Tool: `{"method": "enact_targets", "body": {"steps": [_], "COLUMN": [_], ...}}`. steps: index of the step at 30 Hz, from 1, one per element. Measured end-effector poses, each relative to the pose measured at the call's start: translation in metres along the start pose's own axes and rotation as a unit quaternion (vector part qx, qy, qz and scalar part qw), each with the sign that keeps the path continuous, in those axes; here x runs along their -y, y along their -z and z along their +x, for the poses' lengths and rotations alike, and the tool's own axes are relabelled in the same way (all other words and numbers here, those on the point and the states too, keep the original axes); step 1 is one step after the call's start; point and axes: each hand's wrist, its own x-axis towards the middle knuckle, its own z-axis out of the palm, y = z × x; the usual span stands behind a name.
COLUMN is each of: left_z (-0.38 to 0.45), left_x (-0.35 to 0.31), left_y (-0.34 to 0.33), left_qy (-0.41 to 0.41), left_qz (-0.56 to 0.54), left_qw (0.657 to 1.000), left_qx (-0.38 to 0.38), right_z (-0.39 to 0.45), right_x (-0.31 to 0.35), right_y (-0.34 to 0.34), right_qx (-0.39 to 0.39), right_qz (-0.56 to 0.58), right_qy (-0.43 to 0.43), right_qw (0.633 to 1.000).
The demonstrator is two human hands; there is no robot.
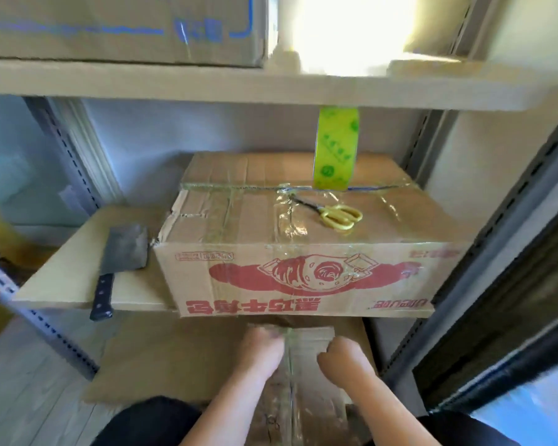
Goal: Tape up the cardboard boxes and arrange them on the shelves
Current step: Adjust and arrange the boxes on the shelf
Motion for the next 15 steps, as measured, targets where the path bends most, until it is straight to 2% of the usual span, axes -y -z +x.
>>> {"method": "enact_targets", "body": {"steps": [3, 4, 6, 8, 10, 12, 15], "left_z": [-0.048, -0.063, -0.086, -0.104, -0.125, -0.14, -0.141], "left_x": [-0.037, -0.049, -0.073, -0.097, -0.123, -0.15, -0.19], "left_y": [0.024, 0.032, 0.044, 0.055, 0.063, 0.067, 0.072], "left_qy": [-0.067, -0.094, -0.155, -0.216, -0.274, -0.303, -0.303], "left_qz": [-0.062, -0.108, -0.155, -0.176, -0.208, -0.214, -0.196], "left_qw": [0.996, 0.989, 0.972, 0.946, 0.913, 0.899, 0.914], "left_qx": [-0.009, -0.021, -0.085, -0.167, -0.218, -0.233, -0.187], "right_z": [-0.061, -0.081, -0.118, -0.154, -0.177, -0.178, -0.171], "right_x": [0.015, 0.022, 0.037, 0.058, 0.081, 0.103, 0.131], "right_y": [0.057, 0.08, 0.125, 0.161, 0.186, 0.201, 0.216], "right_qx": [0.009, -0.034, -0.183, -0.319, -0.41, -0.409, -0.293], "right_qz": [0.011, 0.002, -0.015, 0.052, 0.107, 0.175, 0.265], "right_qy": [0.075, 0.107, 0.177, 0.249, 0.289, 0.306, 0.287], "right_qw": [0.997, 0.994, 0.967, 0.913, 0.858, 0.842, 0.873]}}
